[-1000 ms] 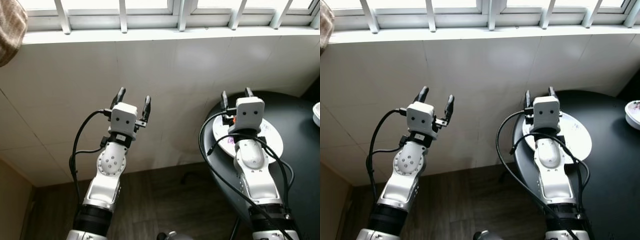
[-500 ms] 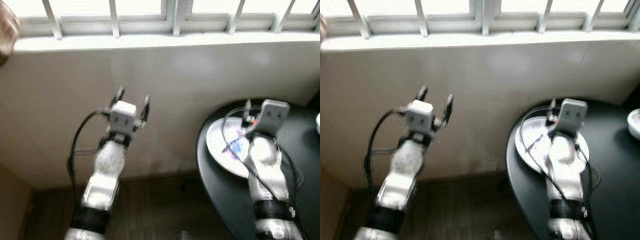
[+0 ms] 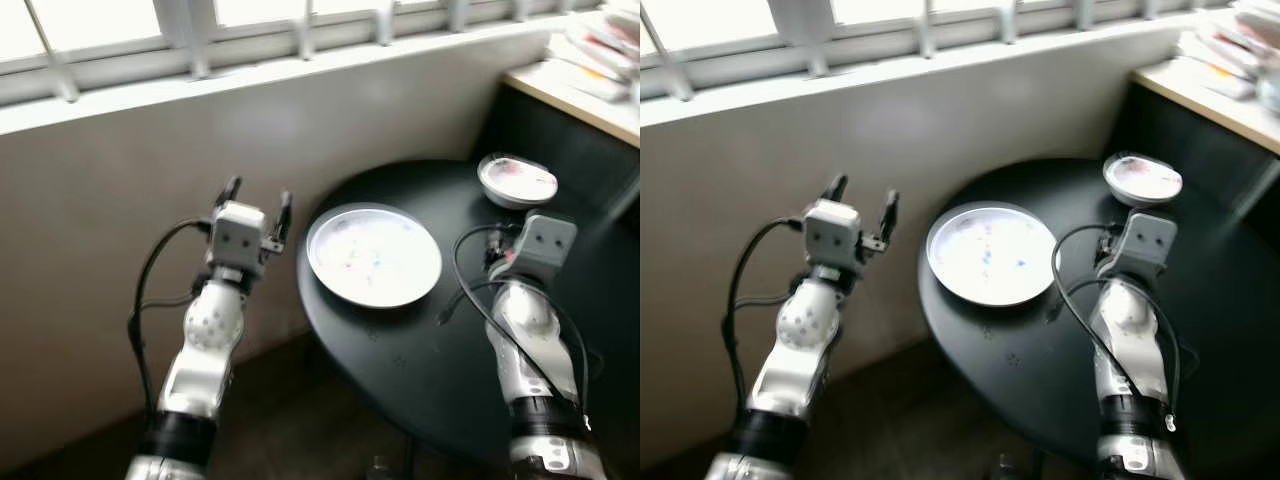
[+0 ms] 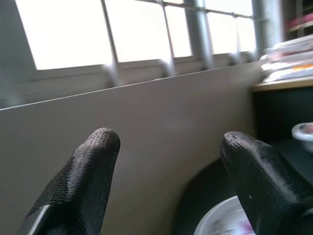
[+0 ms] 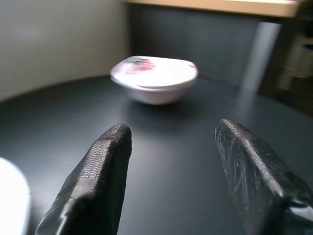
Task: Kitchen organization
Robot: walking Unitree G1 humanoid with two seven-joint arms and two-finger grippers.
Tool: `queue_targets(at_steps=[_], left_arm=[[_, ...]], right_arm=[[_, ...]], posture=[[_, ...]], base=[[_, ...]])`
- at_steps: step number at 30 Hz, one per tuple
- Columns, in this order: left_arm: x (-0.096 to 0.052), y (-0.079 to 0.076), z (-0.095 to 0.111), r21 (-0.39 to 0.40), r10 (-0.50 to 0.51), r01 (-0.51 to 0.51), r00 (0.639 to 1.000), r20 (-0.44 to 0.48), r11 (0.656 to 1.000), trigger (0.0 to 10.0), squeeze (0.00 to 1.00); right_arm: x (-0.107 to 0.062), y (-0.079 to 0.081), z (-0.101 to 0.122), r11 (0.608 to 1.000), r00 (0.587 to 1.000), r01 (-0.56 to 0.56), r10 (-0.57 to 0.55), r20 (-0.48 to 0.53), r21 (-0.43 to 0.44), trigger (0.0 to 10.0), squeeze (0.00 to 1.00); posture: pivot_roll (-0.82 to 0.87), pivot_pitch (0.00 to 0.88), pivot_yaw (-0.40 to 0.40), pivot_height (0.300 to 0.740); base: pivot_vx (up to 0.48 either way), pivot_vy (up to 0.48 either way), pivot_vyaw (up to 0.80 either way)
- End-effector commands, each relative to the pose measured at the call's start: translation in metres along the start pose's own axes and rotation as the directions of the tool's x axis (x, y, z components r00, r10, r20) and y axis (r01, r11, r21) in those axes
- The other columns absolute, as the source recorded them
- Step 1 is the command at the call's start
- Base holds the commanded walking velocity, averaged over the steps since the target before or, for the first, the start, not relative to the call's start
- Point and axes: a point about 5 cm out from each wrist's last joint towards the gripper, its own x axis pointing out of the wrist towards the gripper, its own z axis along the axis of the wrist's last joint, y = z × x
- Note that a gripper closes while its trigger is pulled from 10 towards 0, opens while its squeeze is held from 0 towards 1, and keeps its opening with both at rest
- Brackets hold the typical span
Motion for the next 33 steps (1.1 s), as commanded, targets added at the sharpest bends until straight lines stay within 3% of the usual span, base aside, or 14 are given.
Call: queue_targets(at_steps=[1,7,10,14,23,28,33], left_arm=[[0.000,0.004,0.000,0.022,-0.002,0.002,1.000,-0.005,1.000,10.0,0.00],[0.000,0.004,-0.001,0.024,-0.003,0.003,1.000,-0.010,1.000,10.0,0.00],[0.000,0.003,-0.002,0.026,-0.003,0.004,1.000,-0.015,1.000,10.0,0.00],[0.000,0.003,-0.002,0.030,-0.002,0.002,1.000,-0.017,1.000,10.0,0.00],[0.000,0.004,-0.003,0.036,0.000,0.001,1.000,-0.020,0.999,10.0,0.00],[0.000,0.004,-0.003,0.036,-0.003,0.004,1.000,-0.022,0.999,10.0,0.00],[0.000,0.004,-0.003,0.037,-0.005,0.005,1.000,-0.022,0.999,10.0,0.00]], right_arm=[[0.000,0.008,-0.001,0.999,0.999,-0.036,0.036,-0.022,0.003,10.0,0.00],[-0.002,0.021,-0.012,0.990,0.985,-0.135,0.138,-0.099,0.032,10.0,0.00],[0.000,0.024,-0.014,0.985,0.977,-0.174,0.172,-0.123,-0.008,10.0,0.00],[0.003,0.020,-0.011,0.990,0.983,-0.122,0.131,-0.126,0.075,10.0,0.00],[0.003,0.014,-0.026,0.989,0.967,-0.071,0.101,-0.234,0.132,10.0,0.00],[0.001,0.020,-0.032,0.974,0.944,-0.094,0.153,-0.292,0.206,10.0,0.00],[-0.003,0.036,-0.036,0.938,0.903,-0.179,0.276,-0.329,0.296,10.0,0.00]], posture=[[-0.13,0.000,-0.037,0.740],[-0.13,0.000,-0.037,0.740],[-0.13,0.000,-0.038,0.740],[-0.13,0.000,-0.039,0.740],[-0.13,0.000,-0.039,0.740],[-0.13,0.000,-0.038,0.740],[-0.13,0.000,-0.037,0.740]], base=[[0.000,0.000,0.00],[0.000,0.000,0.00],[0.000,0.000,0.27],[0.000,0.000,0.57],[0.000,0.000,0.00],[0.000,0.000,0.00],[0.000,0.000,0.00]])
